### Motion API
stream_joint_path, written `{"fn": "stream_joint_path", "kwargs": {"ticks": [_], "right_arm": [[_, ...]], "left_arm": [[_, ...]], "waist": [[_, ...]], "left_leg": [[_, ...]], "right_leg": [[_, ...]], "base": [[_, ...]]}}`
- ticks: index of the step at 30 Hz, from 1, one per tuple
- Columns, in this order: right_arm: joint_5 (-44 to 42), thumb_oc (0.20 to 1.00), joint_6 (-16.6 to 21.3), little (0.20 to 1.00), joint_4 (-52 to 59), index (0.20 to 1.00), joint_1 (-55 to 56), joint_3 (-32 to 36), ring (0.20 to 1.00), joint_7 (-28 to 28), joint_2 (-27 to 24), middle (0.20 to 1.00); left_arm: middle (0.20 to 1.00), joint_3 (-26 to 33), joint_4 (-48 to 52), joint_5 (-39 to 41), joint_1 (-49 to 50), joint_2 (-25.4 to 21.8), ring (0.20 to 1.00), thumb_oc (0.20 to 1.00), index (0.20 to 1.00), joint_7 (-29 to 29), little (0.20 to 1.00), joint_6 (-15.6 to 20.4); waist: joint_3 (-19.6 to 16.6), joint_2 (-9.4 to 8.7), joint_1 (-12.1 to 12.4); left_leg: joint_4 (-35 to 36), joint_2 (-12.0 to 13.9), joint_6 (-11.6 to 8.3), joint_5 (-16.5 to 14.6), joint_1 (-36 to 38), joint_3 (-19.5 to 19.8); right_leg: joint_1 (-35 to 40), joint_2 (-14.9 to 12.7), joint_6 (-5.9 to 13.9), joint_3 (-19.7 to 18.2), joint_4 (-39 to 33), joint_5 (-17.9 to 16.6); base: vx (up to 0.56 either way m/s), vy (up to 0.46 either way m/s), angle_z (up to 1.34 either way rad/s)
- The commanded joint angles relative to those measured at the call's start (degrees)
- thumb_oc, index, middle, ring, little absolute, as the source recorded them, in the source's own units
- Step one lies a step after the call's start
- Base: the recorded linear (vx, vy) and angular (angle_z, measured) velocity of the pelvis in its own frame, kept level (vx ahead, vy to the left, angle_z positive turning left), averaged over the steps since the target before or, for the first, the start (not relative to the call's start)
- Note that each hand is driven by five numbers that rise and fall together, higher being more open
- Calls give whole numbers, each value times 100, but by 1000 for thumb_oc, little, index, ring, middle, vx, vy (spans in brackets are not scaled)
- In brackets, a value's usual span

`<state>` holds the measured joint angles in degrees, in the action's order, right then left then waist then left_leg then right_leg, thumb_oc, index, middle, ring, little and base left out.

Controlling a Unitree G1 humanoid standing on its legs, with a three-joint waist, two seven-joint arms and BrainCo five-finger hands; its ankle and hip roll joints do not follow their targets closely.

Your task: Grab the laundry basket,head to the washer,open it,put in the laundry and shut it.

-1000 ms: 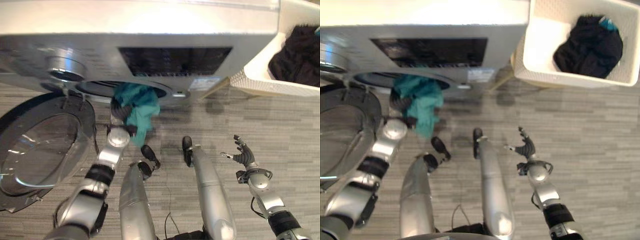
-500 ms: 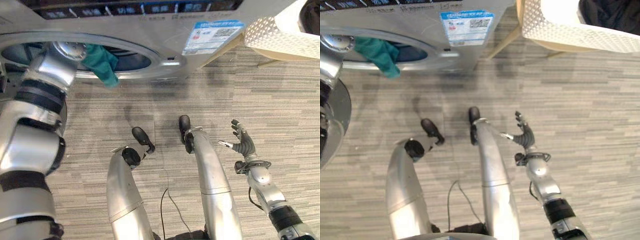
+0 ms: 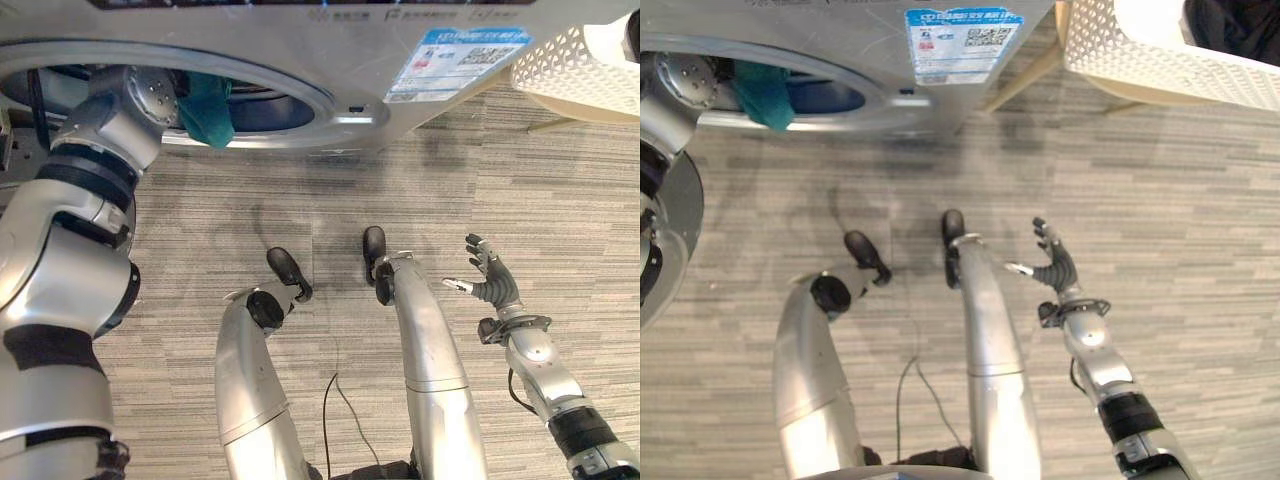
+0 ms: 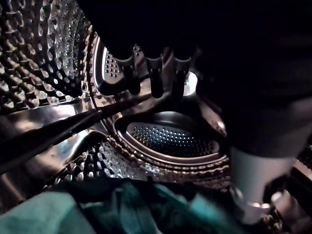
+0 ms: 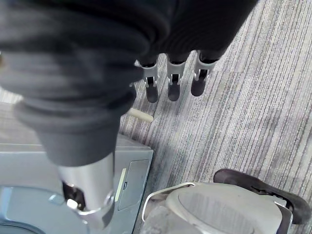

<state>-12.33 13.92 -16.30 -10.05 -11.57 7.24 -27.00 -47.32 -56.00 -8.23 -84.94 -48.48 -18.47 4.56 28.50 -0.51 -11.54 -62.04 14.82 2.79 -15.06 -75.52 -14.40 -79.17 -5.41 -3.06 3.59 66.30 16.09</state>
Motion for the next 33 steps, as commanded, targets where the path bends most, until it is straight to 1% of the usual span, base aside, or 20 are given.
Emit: {"fn": "stream_joint_path", "kwargs": {"ticks": [1, 3, 4, 7, 10, 11, 13, 14, 16, 17, 20, 21, 22, 24, 25, 27, 29, 33], "right_arm": [[-30, 1000, 158, 1000, 145, 1000, 634, -159, 1000, -18, -78, 1000], [-50, 1000, 156, 1000, 100, 1000, 628, -159, 1000, -12, -55, 1000], [-55, 1000, 152, 1000, 84, 1000, 619, -142, 1000, 12, -72, 1000], [9, 1000, 121, 1000, 57, 1000, 569, -122, 1000, 41, -89, 1000], [70, 1000, 111, 1000, 45, 1000, 461, -75, 1000, 88, -168, 1000], [66, 1000, 112, 1000, 59, 1000, 376, -50, 1000, 109, -251, 1000], [62, 1000, 107, 1000, 90, 1000, 350, -29, 1000, 116, -310, 1000], [25, 1000, 89, 1000, 131, 1000, 287, -24, 1000, 96, -421, 1000], [6, 1000, 79, 1000, 177, 1000, 296, -3, 1000, 86, -458, 1000], [-31, 1000, 62, 1000, 239, 1000, 253, -2, 1000, 81, -567, 1000], [-44, 1000, 47, 1000, 297, 1000, 237, 0, 1000, 78, -621, 1000], [-30, 1000, 33, 1000, 305, 1000, 173, -62, 1000, 87, -689, 1000], [-26, 1000, 18, 1000, 321, 1000, 147, -59, 1000, 101, -706, 1000], [18, 1000, 1, 1000, 368, 1000, 165, -38, 1000, 105, -749, 1000], [102, 1000, 15, 1000, 443, 1000, 199, -26, 1000, 140, -712, 1000], [128, 1000, 14, 1000, 441, 1000, 217, -19, 1000, 160, -701, 1000], [173, 1000, 9, 1000, 429, 1000, 279, -2, 1000, 201, -629, 1000], [228, 1000, 48, 1000, 377, 1000, 371, 3, 1000, 258, -467, 1000]], "left_arm": [[1000, 305, 108, -197, 693, 141, 1000, 1000, 1000, -82, 1000, 138], [1000, 395, 338, -114, 863, 104, 1000, 1000, 1000, -79, 1000, 197], [1000, 455, 692, -176, 1087, -40, 1000, 1000, 1000, -65, 1000, 213], [1000, 338, 867, -596, 1359, -253, 1000, 1000, 1000, 36, 1000, 161], [1000, 193, 731, -1131, 1522, -355, 1000, 1000, 1000, 168, 1000, 49], [1000, 75, 542, -1420, 1571, -381, 1000, 1000, 1000, 269, 1000, -12], [1000, 18, 435, -1570, 1571, -380, 1000, 1000, 1000, 308, 1000, -47], [1000, -87, 130, -1838, 1621, -332, 1000, 1000, 1000, 460, 1000, -132], [1000, -97, 40, -1898, 1622, -304, 1000, 1000, 1000, 510, 1000, -147], [1000, -176, -212, -2047, 1603, -208, 1000, 1000, 1000, 587, 1000, -190], [1000, -237, -424, -2149, 1549, -77, 1000, 1000, 1000, 642, 1000, -244], [325, -294, -504, -2169, 1456, 73, 325, 325, 325, 680, 325, -233], [200, -301, -528, -2169, 1426, 81, 200, 200, 200, 675, 200, -235], [200, -319, -419, -2140, 1390, 66, 200, 200, 200, 672, 200, -226], [200, -192, -291, -1896, 1386, 191, 200, 200, 200, 565, 200, -185], [200, -130, -262, -1793, 1399, 223, 200, 200, 200, 529, 200, -182], [200, 94, -83, -1324, 1366, 304, 200, 200, 200, 374, 200, -126], [200, 337, 101, -793, 1271, 391, 200, 200, 200, 114, 200, -62]], "waist": [[-1059, 241, -193], [-1071, 240, -152], [-1071, 264, -111], [-1076, 284, -41], [-1085, 308, 14], [-1053, 307, 23], [-1037, 312, 26], [-971, 292, 6], [-942, 291, 7], [-851, 269, -27], [-786, 252, -43], [-728, 240, -65], [-702, 237, -73], [-682, 245, -73], [-673, 230, -78], [-674, 235, -73], [-693, 246, -68], [-750, 267, -51]], "left_leg": [[-117, -2, -152, -262, -147, 629], [-21, -26, -190, -216, -116, 640], [149, -54, -238, -152, -65, 637], [272, -76, -268, -93, -44, 641], [260, -59, -280, -78, -117, 674], [229, -40, -280, -72, -167, 709], [213, -19, -281, -70, -206, 723], [147, 18, -275, -72, -284, 744], [123, 41, -278, -73, -318, 761], [74, 68, -272, -72, -384, 779], [35, 94, -269, -72, -453, 791], [-33, 110, -262, -71, -543, 816], [-54, 113, -259, -70, -571, 831], [-99, 117, -257, -77, -618, 849], [-165, 128, -245, -89, -643, 863], [-172, 129, -243, -97, -645, 866], [-183, 111, -238, -107, -648, 887], [-127, 87, -240, -95, -616, 880]], "right_leg": [[-11, -27, 480, -140, -589, -71], [43, -31, 485, -127, -688, -111], [115, -33, 487, -115, -849, -162], [150, 4, 485, -109, -975, -201], [112, 46, 483, -109, -996, -222], [70, 74, 491, -113, -993, -249], [42, 84, 496, -112, -993, -264], [-20, 113, 504, -111, -964, -283], [-56, 122, 506, -112, -950, -290], [-115, 137, 511, -112, -935, -306], [-169, 148, 515, -115, -908, -321], [-249, 149, 526, -117, -870, -343], [-274, 151, 526, -114, -844, -344], [-310, 159, 525, -117, -812, -341], [-355, 156, 524, -101, -743, -340], [-357, 154, 523, -94, -736, -337], [-356, 154, 510, -81, -727, -328], [-340, 149, 505, -71, -755, -317]], "base": [[-29, -18, 9], [-57, -38, 13], [-73, -43, 15], [-57, -26, 9], [-36, -24, 1], [0, 0, 0], [0, 0, 0], [0, 0, 0], [-5, -4, -6], [-5, -1, -9], [0, -9, -10], [9, -10, -7], [9, -10, -5], [6, 1, -2], [0, 0, 0], [18, -11, -5], [7, -6, -2], [0, 0, 0]]}}
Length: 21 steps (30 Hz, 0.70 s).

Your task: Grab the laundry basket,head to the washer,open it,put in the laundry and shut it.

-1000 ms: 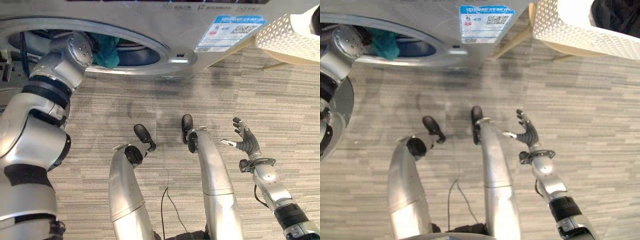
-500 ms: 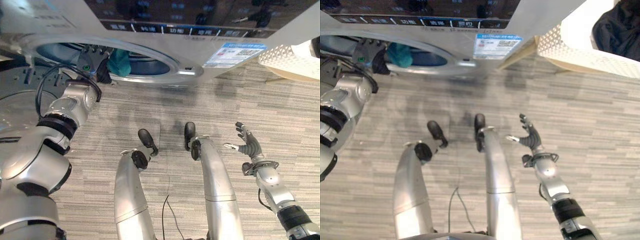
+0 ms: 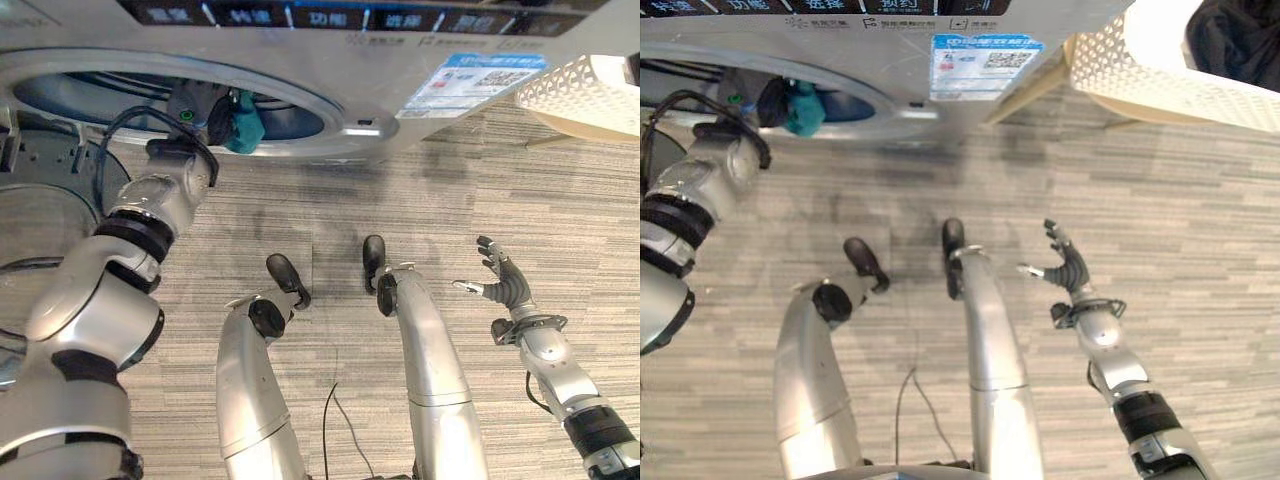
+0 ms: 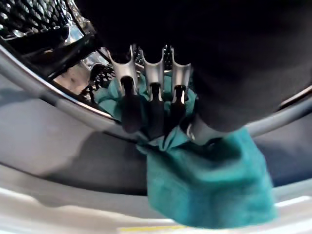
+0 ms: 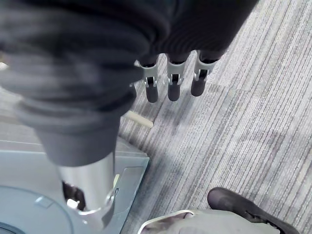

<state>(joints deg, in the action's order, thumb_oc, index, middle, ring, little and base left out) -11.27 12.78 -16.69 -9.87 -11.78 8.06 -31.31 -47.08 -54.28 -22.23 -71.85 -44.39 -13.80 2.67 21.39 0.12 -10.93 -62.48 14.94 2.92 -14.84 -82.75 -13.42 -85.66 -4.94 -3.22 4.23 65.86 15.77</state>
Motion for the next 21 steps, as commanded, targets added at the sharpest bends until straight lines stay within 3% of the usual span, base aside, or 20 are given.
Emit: {"fn": "stream_joint_path", "kwargs": {"ticks": [1, 7, 10, 13, 14, 15, 21], "right_arm": [[115, 1000, 177, 1000, 397, 1000, 367, 19, 1000, 177, 11, 1000], [35, 1000, 305, 1000, 258, 1000, 381, -71, 1000, 207, 246, 1000], [-24, 1000, 358, 1000, 248, 1000, 342, -133, 1000, 257, 354, 1000], [-75, 1000, 376, 1000, 274, 1000, 280, -179, 1000, 295, 375, 1000], [-84, 1000, 383, 1000, 301, 1000, 265, -184, 1000, 299, 354, 1000], [-86, 1000, 385, 1000, 324, 1000, 244, -183, 1000, 291, 331, 1000], [-47, 1000, 349, 1000, 447, 1000, 209, -155, 1000, 214, 208, 1000]], "left_arm": [[200, 367, -20, 721, -91, -13, 200, 200, 200, -450, 200, 148], [200, 798, 28, 1472, -368, -7, 200, 200, 200, -1039, 200, 257], [200, 1394, 71, 2381, -390, 124, 200, 200, 200, -1532, 200, 410], [200, 1683, 114, 2806, -469, 177, 200, 200, 200, -1825, 200, 429], [768, 1677, 142, 2798, -525, 135, 768, 768, 768, -1878, 768, 418], [1000, 1659, 164, 2754, -564, 99, 1000, 1000, 1000, -1891, 1000, 405], [1000, 1515, 286, 2482, -442, -120, 1000, 1000, 1000, -1668, 1000, 387]], "waist": [[-61, 209, -107], [-165, 210, -108], [-226, 198, -119], [-274, 217, -136], [-293, 225, -137], [-308, 233, -143], [-437, 279, -127]], "left_leg": [[-72, 70, -254, -116, 109, 779], [-10, 62, -260, -110, 127, 767], [24, 46, -270, -110, 93, 768], [67, 39, -274, -102, 68, 757], [76, 38, -274, -98, 62, 758], [94, 38, -277, -88, 61, 754], [244, 31, -289, -43, 165, 716]], "right_leg": [[311, 101, 520, -134, -720, -282], [311, 91, 514, -137, -757, -278], [284, 92, 517, -143, -789, -299], [274, 84, 523, -153, -823, -319], [276, 82, 524, -155, -833, -321], [279, 76, 526, -156, -844, -324], [376, 89, 553, -168, -960, -365]], "base": [[0, 0, 0], [0, -1, 1], [0, 0, 0], [0, 0, 0], [0, 0, 0], [0, 0, 0], [0, 0, 0]]}}
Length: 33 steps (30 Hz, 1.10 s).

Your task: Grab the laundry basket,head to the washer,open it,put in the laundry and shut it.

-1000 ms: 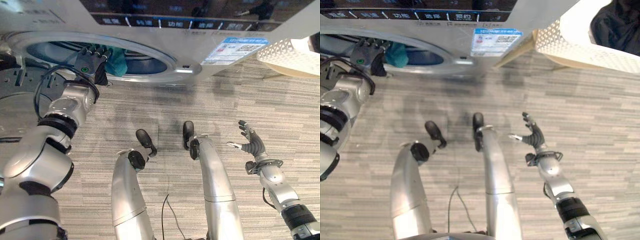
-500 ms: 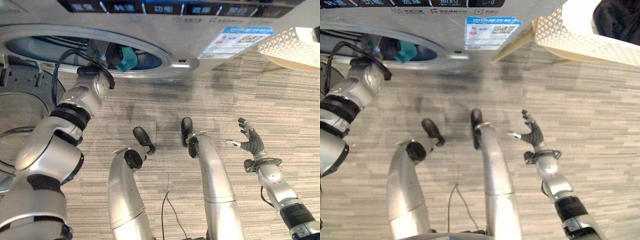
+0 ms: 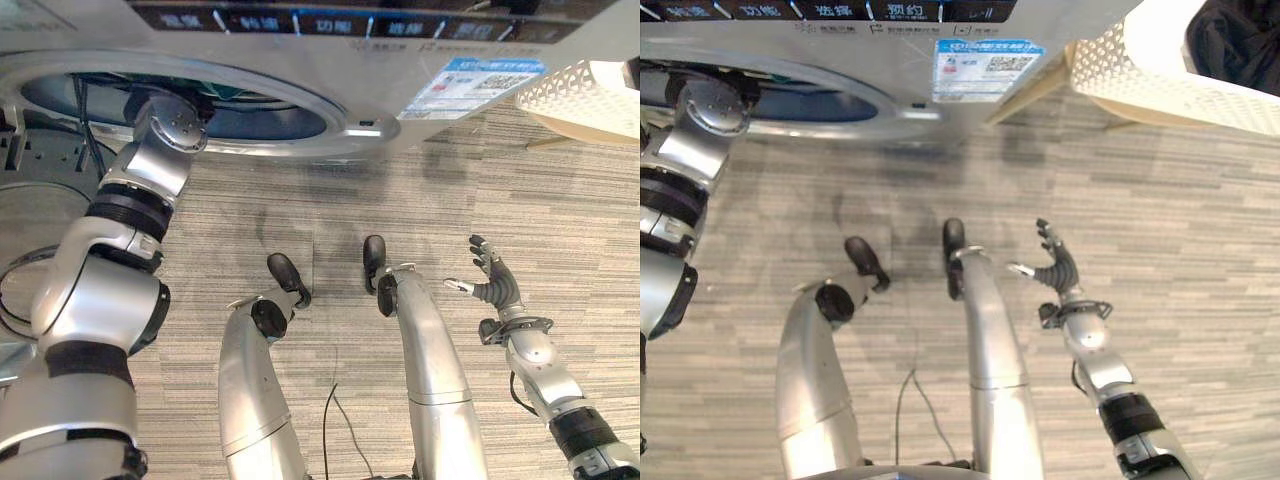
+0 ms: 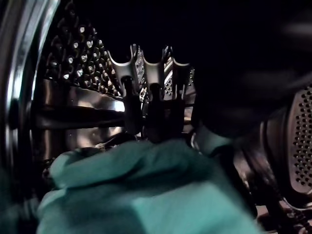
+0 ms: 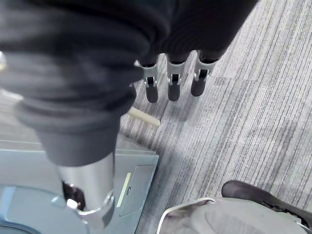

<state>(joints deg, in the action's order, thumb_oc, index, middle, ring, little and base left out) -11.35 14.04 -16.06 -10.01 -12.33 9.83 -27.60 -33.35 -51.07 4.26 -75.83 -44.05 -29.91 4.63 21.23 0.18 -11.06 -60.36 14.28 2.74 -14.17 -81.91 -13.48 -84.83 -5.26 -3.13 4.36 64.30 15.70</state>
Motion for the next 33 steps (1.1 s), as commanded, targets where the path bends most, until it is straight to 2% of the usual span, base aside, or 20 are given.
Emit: {"fn": "stream_joint_path", "kwargs": {"ticks": [1, 4, 6, 7, 10, 11, 13, 15, 16, 18, 20, 21, 23, 25, 26, 28, 29, 30, 31, 33], "right_arm": [[-17, 1000, 218, 1000, 385, 1000, 230, -91, 1000, 29, -179, 1000], [100, 1000, 158, 1000, 333, 1000, 260, -40, 1000, 26, -151, 1000], [139, 1000, 139, 1000, 311, 1000, 278, -38, 1000, 33, -152, 1000], [187, 1000, 105, 1000, 250, 1000, 294, -5, 1000, 60, -98, 1000], [229, 1000, 52, 1000, 176, 1000, 369, 36, 1000, 110, -9, 1000], [326, 1000, -33, 1000, 85, 1000, 415, 87, 1000, 130, 110, 1000], [383, 1000, -89, 1000, 29, 1000, 452, 98, 1000, 139, 122, 1000], [451, 1000, -165, 1000, -93, 1000, 533, 190, 1000, 140, 179, 1000], [546, 1000, -248, 1000, -216, 1000, 638, 266, 1000, 104, 188, 1000], [614, 1000, -305, 1000, -311, 1000, 685, 299, 1000, 96, 185, 1000], [724, 1000, -349, 1000, -447, 1000, 817, 311, 1000, 38, 190, 1000], [898, 1000, -415, 1000, -594, 1000, 957, 319, 1000, -19, 191, 1000], [962, 1000, -445, 1000, -715, 1000, 1040, 320, 1000, -35, 211, 1000], [1068, 1000, -479, 1000, -928, 1000, 1107, 293, 1000, -108, 247, 1000], [1180, 1000, -515, 1000, -1098, 1000, 1233, 315, 1000, -170, 253, 1000], [1198, 1000, -504, 1000, -1184, 1000, 1328, 331, 1000, -215, 259, 1000], [1198, 1000, -505, 1000, -1185, 1000, 1326, 331, 1000, -215, 260, 1000], [1193, 1000, -481, 1000, -1319, 1000, 1320, 345, 1000, -250, 276, 1000], [1212, 1000, -478, 1000, -1387, 1000, 1309, 349, 1000, -255, 281, 1000], [1292, 1000, -503, 1000, -1497, 1000, 1329, 370, 1000, -281, 311, 1000]], "left_arm": [[1000, 124, -38, -228, 12, -162, 1000, 1000, 1000, 12, 1000, 188], [1000, 157, 127, -507, 642, -19, 1000, 1000, 1000, 431, 1000, 201], [1000, 208, 173, -543, 806, 43, 1000, 1000, 1000, 474, 1000, 205], [1000, 431, 387, -466, 1298, 264, 1000, 1000, 1000, 616, 1000, 253], [1000, 849, 904, -400, 2189, 522, 1000, 1000, 1000, 754, 1000, 301], [1000, 1194, 1271, -282, 3099, 904, 1000, 1000, 1000, 942, 1000, 383], [1000, 1372, 1413, -230, 3515, 1047, 1000, 1000, 1000, 1061, 1000, 396], [1000, 1571, 1671, -154, 4363, 1350, 1000, 1000, 1000, 1315, 1000, 463], [1000, 1723, 1946, -115, 5096, 1523, 1000, 1000, 1000, 1516, 1000, 489], [1000, 1825, 1949, -33, 5469, 1643, 1000, 1000, 1000, 1629, 1000, 490], [1000, 1935, 2014, -24, 6134, 1750, 1000, 1000, 1000, 1838, 1000, 494], [1000, 2029, 1957, 32, 6666, 1893, 1000, 1000, 1000, 2049, 1000, 460], [1000, 2094, 1871, 39, 6910, 1974, 1000, 1000, 1000, 2094, 1000, 447], [1000, 2185, 1730, 73, 7281, 2094, 1000, 1000, 1000, 2194, 1000, 416], [1000, 2253, 1578, 48, 7603, 2205, 1000, 1000, 1000, 2280, 1000, 392], [1000, 2246, 1518, 23, 7831, 2279, 1000, 1000, 1000, 2340, 1000, 388], [1000, 2247, 1518, 23, 7829, 2277, 1000, 1000, 1000, 2340, 1000, 388], [1000, 2146, 1455, -83, 7892, 2356, 1000, 1000, 1000, 2363, 1000, 424], [1000, 2082, 1411, -157, 7902, 2376, 1000, 1000, 1000, 2393, 1000, 426], [1000, 2007, 1223, -299, 7951, 2459, 1000, 1000, 1000, 2456, 1000, 401]], "waist": [[-456, 278, -112], [-581, 306, -90], [-598, 306, -91], [-645, 296, -52], [-675, 309, -5], [-699, 279, 69], [-692, 258, 73], [-740, 226, 149], [-755, 185, 203], [-757, 164, 236], [-740, 121, 280], [-753, 88, 322], [-734, 71, 337], [-759, 17, 357], [-827, -14, 363], [-899, -55, 448], [-913, -57, 446], [-982, -117, 532], [-1047, -142, 538], [-1242, -121, 476]], "left_leg": [[66, 91, -277, -102, 113, 707], [302, 80, -328, -35, 393, 649], [359, 75, -336, -20, 485, 623], [544, 45, -375, 27, 714, 596], [880, 49, -422, 98, 1190, 558], [1213, 43, -452, 151, 1677, 506], [1419, 18, -466, 189, 1974, 469], [1904, -37, -520, 302, 2587, 388], [2361, -108, -548, 411, 3206, 312], [2625, -150, -575, 488, 3558, 273], [3172, -236, -607, 632, 4332, 194], [3608, -323, -620, 751, 4967, 163], [3871, -404, -619, 818, 5345, 152], [4293, -503, -561, 1044, 5928, 68], [4626, -598, -588, 1097, 6534, 49], [4927, -789, -600, 1137, 6971, 318], [4942, -793, -598, 1158, 6956, 318], [5148, -1162, -635, 1141, 7211, 958], [5287, -1287, -642, 1141, 7327, 1178], [5693, -1313, -572, 1087, 7721, 1184]], "right_leg": [[327, 121, 545, -181, -840, -358], [600, 106, 553, -147, -996, -347], [688, 99, 555, -133, -1047, -349], [909, 85, 550, -100, -1175, -344], [1353, 17, 548, -78, -1432, -370], [1786, -43, 548, -57, -1690, -385], [2044, -62, 553, -59, -1858, -417], [2591, -87, 578, -1, -2235, -464], [3164, -83, 598, 59, -2624, -521], [3489, -79, 616, 100, -2837, -546], [4204, -39, 633, 142, -3305, -613], [4830, -15, 651, 196, -3709, -656], [5188, 20, 658, 186, -3940, -691], [5790, 54, 638, 208, -4436, -920], [6409, 108, 678, 151, -4836, -1004], [6864, 185, 706, 66, -5128, -1073], [6850, 183, 705, 67, -5143, -1091], [7264, 262, 749, -44, -5462, -1142], [7431, 285, 786, -103, -5630, -1199], [7663, 372, 857, -310, -5900, -1297]], "base": [[0, 0, 0], [0, 0, 0], [-13, -5, 4], [-11, -20, 4], [-18, -19, 4], [-40, -37, 10], [-29, -18, 11], [-7, -28, 16], [16, -36, 9], [20, -37, 14], [72, -43, 11], [91, -28, 6], [75, -28, 11], [65, -11, 5], [126, 20, -3], [160, 34, -17], [143, 50, -32], [144, 51, -55], [205, 77, -73], [183, 80, -65]]}}
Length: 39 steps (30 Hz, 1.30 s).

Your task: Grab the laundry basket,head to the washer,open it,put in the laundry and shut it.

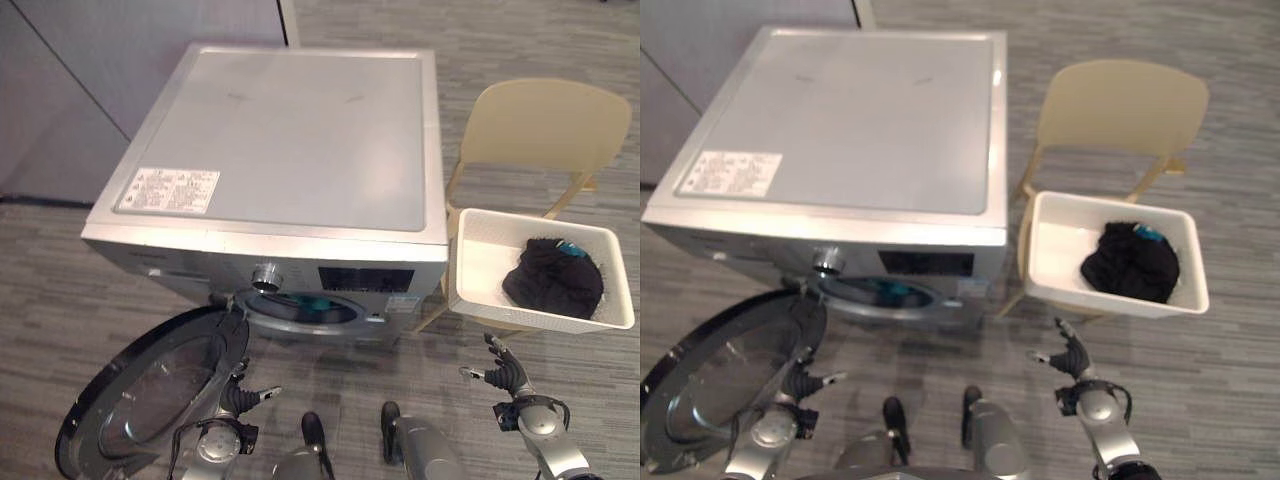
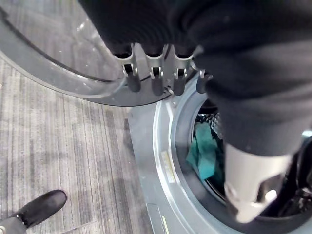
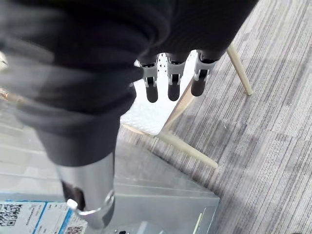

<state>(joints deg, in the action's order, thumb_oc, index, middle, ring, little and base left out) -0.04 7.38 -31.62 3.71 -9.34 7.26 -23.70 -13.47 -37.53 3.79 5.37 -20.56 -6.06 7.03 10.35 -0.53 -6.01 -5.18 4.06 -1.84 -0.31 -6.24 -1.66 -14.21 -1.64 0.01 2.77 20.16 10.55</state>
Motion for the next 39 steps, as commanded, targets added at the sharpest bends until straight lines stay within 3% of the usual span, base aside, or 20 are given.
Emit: {"fn": "stream_joint_path", "kwargs": {"ticks": [1, 6, 7, 10, 12, 13, 14, 15, 18, 20, 22, 23, 24, 25, 28, 29, 31, 33, 36, 39], "right_arm": [[198, 1000, 141, 1000, 94, 1000, 15, 95, 1000, -30, -90, 1000], [101, 1000, 72, 1000, 130, 1000, 195, 213, 1000, -75, 41, 1000], [39, 1000, 55, 1000, 220, 1000, 266, 252, 1000, -74, 112, 1000], [-25, 1000, 80, 1000, 313, 1000, 250, 288, 1000, -71, 197, 1000], [-70, 1000, 121, 1000, 470, 1000, 294, 316, 1000, -52, 312, 1000], [-65, 1000, 121, 1000, 510, 1000, 320, 324, 1000, -34, 356, 1000], [-64, 1000, 119, 1000, 513, 1000, 323, 326, 1000, -33, 355, 1000], [-31, 1000, 114, 1000, 505, 1000, 319, 328, 1000, 13, 373, 1000], [-24, 1000, 81, 1000, 523, 1000, 424, 353, 1000, 14, 356, 1000], [-45, 1000, 71, 1000, 517, 1000, 461, 362, 1000, 26, 334, 1000], [-54, 1000, 71, 1000, 528, 1000, 478, 320, 1000, 29, 235, 1000], [-96, 1000, 38, 1000, 522, 1000, 450, 321, 1000, 78, 132, 1000], [-97, 1000, 36, 1000, 522, 1000, 450, 326, 1000, 78, 129, 1000], [-102, 1000, 16, 1000, 536, 1000, 446, 306, 1000, 76, 116, 1000], [-88, 1000, 6, 1000, 573, 1000, 486, 281, 1000, 52, 93, 1000], [-84, 1000, 7, 1000, 560, 1000, 473, 260, 1000, 59, 85, 1000], [-48, 1000, 3, 1000, 438, 1000, 428, 180, 1000, 124, 64, 1000], [-35, 1000, 17, 1000, 352, 1000, 395, 169, 1000, 181, 58, 1000], [-19, 1000, 8, 1000, 320, 1000, 416, 180, 1000, 195, 51, 1000], [24, 1000, -8, 1000, 320, 1000, 456, 183, 1000, 169, 77, 1000]], "left_arm": [[1000, 0, -161, -316, -104, 128, 1000, 1000, 1000, 102, 1000, 137], [1000, -137, -390, -526, -198, 225, 1000, 1000, 1000, 135, 1000, 144], [1000, -160, -377, -561, -265, 250, 1000, 1000, 1000, 94, 1000, 161], [1000, -137, -315, -561, -343, 226, 1000, 1000, 1000, 51, 1000, 187], [1000, -131, -332, -598, -498, 185, 1000, 1000, 1000, -3, 1000, 186], [1000, -108, -284, -593, -527, 166, 1000, 1000, 1000, -33, 1000, 173], [1000, -111, -281, -592, -526, 168, 1000, 1000, 1000, -33, 1000, 170], [1000, -96, -220, -607, -522, 154, 1000, 1000, 1000, -26, 1000, 163], [1000, -155, -227, -647, -469, 194, 1000, 1000, 1000, 24, 1000, 175], [1000, -180, -263, -655, -473, 248, 1000, 1000, 1000, 44, 1000, 200], [1000, -199, -258, -601, -491, 335, 1000, 1000, 1000, 27, 1000, 208], [1000, -227, -210, -500, -515, 384, 1000, 1000, 1000, -33, 1000, 217], [1000, -231, -209, -498, -517, 386, 1000, 1000, 1000, -34, 1000, 216], [1000, -256, -165, -459, -493, 400, 1000, 1000, 1000, -48, 1000, 219], [1000, -293, -152, -414, -407, 454, 1000, 1000, 1000, -71, 1000, 215], [1000, -289, -150, -415, -390, 459, 1000, 1000, 1000, -82, 1000, 210], [1000, -286, -177, -436, -313, 487, 1000, 1000, 1000, -95, 1000, 191], [1000, -302, -207, -434, -293, 506, 1000, 1000, 1000, -101, 1000, 182], [1000, -298, -258, -430, -287, 513, 1000, 1000, 1000, -94, 1000, 175], [1000, -244, -259, -427, -209, 534, 1000, 1000, 1000, -71, 1000, 165]], "waist": [[-253, -46, -51], [-456, -31, -248], [-415, -9, -370], [-372, -7, -365], [-330, 44, -333], [-346, 124, -262], [-334, 130, -264], [-380, 115, -199], [-472, 98, -297], [-469, 135, -310], [-341, 169, -269], [-198, 178, -144], [-196, 185, -153], [-167, 162, -92], [-127, 55, 58], [-108, -9, 110], [-50, 26, 336], [-16, 75, 455], [16, 59, 480], [-33, 72, 465]], "left_leg": [[263, -305, -74, -312, 301, -98], [634, -382, 37, -365, 783, -799], [664, -388, 87, -435, 867, -1155], [659, -343, 113, -458, 843, -1577], [672, -168, 90, -483, 966, -2142], [685, -7, 18, -551, 1113, -2413], [683, 0, 15, -562, 1128, -2408], [606, 97, -16, -602, 1208, -2808], [264, 219, -56, -798, 1348, -3180], [-136, 366, -125, -848, 1311, -3245], [-1311, 796, -329, -540, 1055, -3168], [-1938, 885, -436, -277, 722, -2662], [-1964, 900, -445, -280, 704, -2641], [-1971, 743, -376, -391, 506, -2325], [-1588, 349, -205, -736, 15, -1812], [-1352, 218, -118, -579, -169, -1777], [-425, 34, -224, 89, -548, -1395], [172, 20, -311, 468, -737, -1209], [568, 80, -332, 591, -799, -1404], [795, 271, -271, 686, -732, -1978]], "right_leg": [[683, 32, 574, -273, -1578, -864], [795, 126, 753, -880, -1900, -1165], [666, 189, 875, -1103, -1833, -1281], [455, 165, 967, -1014, -1761, -1371], [280, -186, 939, 209, -1607, -1281], [329, -517, 904, 1295, -1475, -1089], [338, -515, 907, 1301, -1455, -1070], [415, -826, 857, 2157, -1394, -1029], [531, -828, 809, 2113, -1550, -975], [592, -753, 766, 1970, -1625, -919], [777, -550, 603, 1778, -1692, -784], [932, -401, 449, 1658, -1714, -634], [935, -393, 441, 1671, -1716, -627], [997, -374, 429, 1593, -1736, -582], [1227, -395, 516, 1318, -1804, -504], [1224, -419, 499, 1279, -1830, -572], [1549, -166, 509, 1078, -1938, -457], [1704, -24, 492, 982, -1969, -356], [1883, 17, 497, 973, -1982, -206], [2075, 106, 514, 1024, -1924, -45]], "base": [[166, 93, -70], [74, 98, -93], [-30, 74, -130], [-77, -13, -203], [28, -168, -222], [83, -158, -175], [89, -225, -207], [12, -133, -152], [118, -208, -136], [162, -183, -78], [202, -294, -47], [126, -238, -68], [124, -167, -89], [113, -52, -97], [161, -18, -77], [158, -9, -63], [301, -5, -10], [305, 26, -35], [263, 68, -39], [260, 98, 13]]}}
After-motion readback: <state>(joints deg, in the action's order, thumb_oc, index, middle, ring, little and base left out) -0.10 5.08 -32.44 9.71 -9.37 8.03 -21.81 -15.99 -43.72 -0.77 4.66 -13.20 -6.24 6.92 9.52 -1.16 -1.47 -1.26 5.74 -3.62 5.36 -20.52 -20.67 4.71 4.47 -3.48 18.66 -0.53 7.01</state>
